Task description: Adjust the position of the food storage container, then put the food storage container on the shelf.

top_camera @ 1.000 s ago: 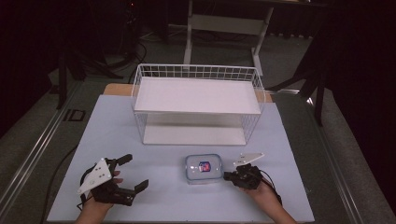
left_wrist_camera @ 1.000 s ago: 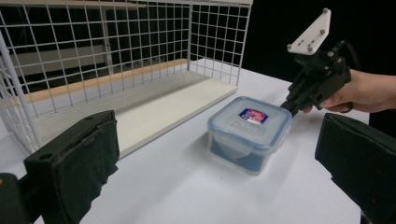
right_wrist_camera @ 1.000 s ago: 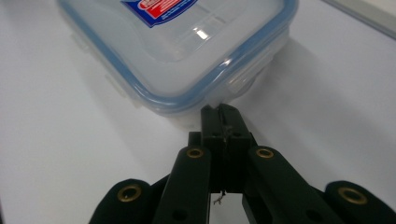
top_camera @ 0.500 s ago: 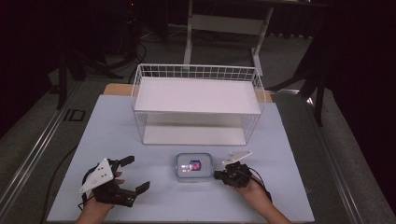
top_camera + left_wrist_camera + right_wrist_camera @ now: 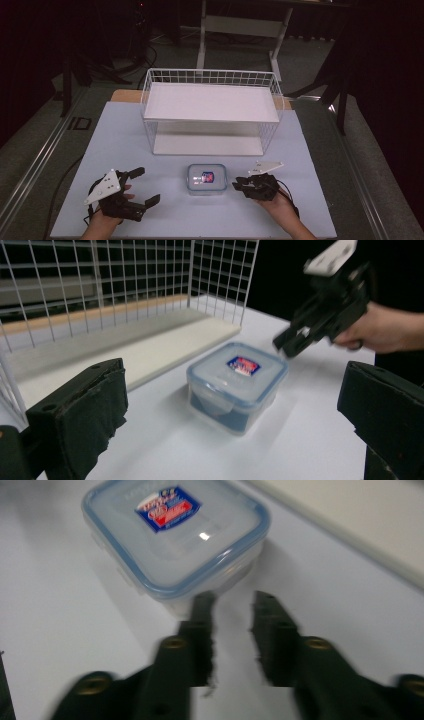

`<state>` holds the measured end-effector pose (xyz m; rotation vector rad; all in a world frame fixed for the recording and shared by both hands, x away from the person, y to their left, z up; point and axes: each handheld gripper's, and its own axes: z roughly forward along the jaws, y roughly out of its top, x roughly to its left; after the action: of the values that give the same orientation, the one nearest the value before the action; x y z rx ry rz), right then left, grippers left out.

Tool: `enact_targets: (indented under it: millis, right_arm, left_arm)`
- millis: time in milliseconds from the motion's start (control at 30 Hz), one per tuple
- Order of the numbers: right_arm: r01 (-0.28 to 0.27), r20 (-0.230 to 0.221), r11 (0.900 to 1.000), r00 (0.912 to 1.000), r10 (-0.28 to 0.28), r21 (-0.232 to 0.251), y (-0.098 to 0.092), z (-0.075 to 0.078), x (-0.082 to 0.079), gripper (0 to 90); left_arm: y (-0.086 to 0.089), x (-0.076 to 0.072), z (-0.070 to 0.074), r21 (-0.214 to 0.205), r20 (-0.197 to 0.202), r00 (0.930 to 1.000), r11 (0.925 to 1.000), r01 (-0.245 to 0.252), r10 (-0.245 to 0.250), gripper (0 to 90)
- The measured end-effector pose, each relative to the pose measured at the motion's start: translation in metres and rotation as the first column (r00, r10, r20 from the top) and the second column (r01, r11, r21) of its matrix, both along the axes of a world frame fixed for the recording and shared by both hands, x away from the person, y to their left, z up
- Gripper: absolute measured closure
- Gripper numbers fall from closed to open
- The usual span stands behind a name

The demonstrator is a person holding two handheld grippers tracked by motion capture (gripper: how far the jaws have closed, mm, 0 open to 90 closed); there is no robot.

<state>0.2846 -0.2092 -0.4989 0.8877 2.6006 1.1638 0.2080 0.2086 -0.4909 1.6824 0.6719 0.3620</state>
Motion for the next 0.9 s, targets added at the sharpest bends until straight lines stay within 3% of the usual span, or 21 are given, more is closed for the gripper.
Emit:
enact_targets:
  millis: [33,100,133,167,300,367,400,433,467,500,567,633,667,767,833,900]
  right_arm:
    - [0.006,0.015,0.9996,0.9999,-0.006,0.028,-0.004,0.006,-0.004,45.5]
    - [0.016,0.021,0.9972,0.9996,-0.018,0.073,-0.008,0.011,-0.007,32.9]
    - [0.016,0.021,0.9972,0.9996,-0.018,0.073,-0.008,0.011,-0.007,32.9]
    - [-0.005,0.008,0.9932,1.0000,0.005,0.117,-0.011,0.015,-0.009,19.0]
    - [-0.005,0.052,0.9940,0.9987,0.000,0.110,-0.010,0.022,-0.013,13.2]
    - [0.019,0.113,0.9956,0.9931,-0.029,0.091,-0.007,0.028,-0.016,13.7]
    - [0.019,0.113,0.9956,0.9931,-0.029,0.091,-0.007,0.028,-0.016,13.7]
    - [0.051,0.169,0.9948,0.9835,-0.065,0.088,-0.005,0.031,-0.018,13.5]
    - [0.051,0.169,0.9948,0.9835,-0.065,0.088,-0.005,0.031,-0.018,13.5]
    - [0.072,0.204,0.9939,0.9750,-0.088,0.083,-0.003,0.033,-0.020,15.7]
    - [0.048,0.182,0.9971,0.9817,-0.058,0.058,0.000,0.036,-0.018,15.3]
    - [0.036,0.139,0.9953,0.9891,-0.048,0.091,0.003,0.037,-0.015,17.9]
    - [0.030,0.150,0.9930,0.9876,-0.047,0.114,0.004,0.038,-0.014,18.4]
    - [0.055,0.161,0.9907,0.9841,-0.075,0.124,0.005,0.038,-0.011,17.2]
    - [0.071,0.085,0.9909,0.9931,-0.081,0.114,0.010,0.037,-0.004,18.6]
    - [0.093,0.068,0.9893,0.9925,-0.101,0.112,0.011,0.036,-0.002,18.6]
  left_arm:
    - [-0.001,0.001,0.000,0.004,-0.006,0.9998,0.9998,0.020,-0.020,0.7]
    - [-0.005,0.001,0.000,0.029,-0.009,0.9991,0.9987,0.041,-0.041,0.7]
    - [-0.007,0.002,0.000,0.036,-0.018,0.9985,0.9980,0.053,-0.052,0.7]
    - [-0.010,0.003,0.001,0.039,-0.029,0.9979,0.9975,0.059,-0.058,0.7]
    - [-0.017,0.005,0.003,0.070,-0.064,0.9971,0.9964,0.046,-0.042,0.7]
    - [-0.018,0.007,0.005,0.064,-0.083,0.9961,0.9974,0.035,-0.030,0.7]
    - [-0.019,0.009,0.006,0.059,-0.089,0.9956,0.9977,0.035,-0.029,0.7]
    - [-0.020,0.011,0.008,0.052,-0.106,0.9937,0.9977,0.043,-0.038,0.7]
    - [-0.021,0.013,0.010,0.051,-0.131,0.9900,0.9970,0.058,-0.051,0.7]
    - [-0.023,0.015,0.013,0.060,-0.145,0.9879,0.9960,0.066,-0.057,0.7]
    - [-0.027,0.019,0.018,0.087,-0.156,0.9863,0.9939,0.069,-0.055,0.7]
    - [-0.031,0.024,0.023,0.080,-0.195,0.9793,0.9942,0.072,-0.055,0.7]
    - [-0.034,0.027,0.025,0.071,-0.213,0.9745,0.9936,0.087,-0.070,0.7]
    - [-0.043,0.034,0.029,0.080,-0.246,0.9662,0.9919,0.099,-0.076,0.7]
    - [-0.050,0.038,0.029,0.092,-0.262,0.9625,0.9910,0.097,-0.070,0.8]
    - [-0.055,0.043,0.028,0.103,-0.279,0.9588,0.9910,0.085,-0.053,0.7]
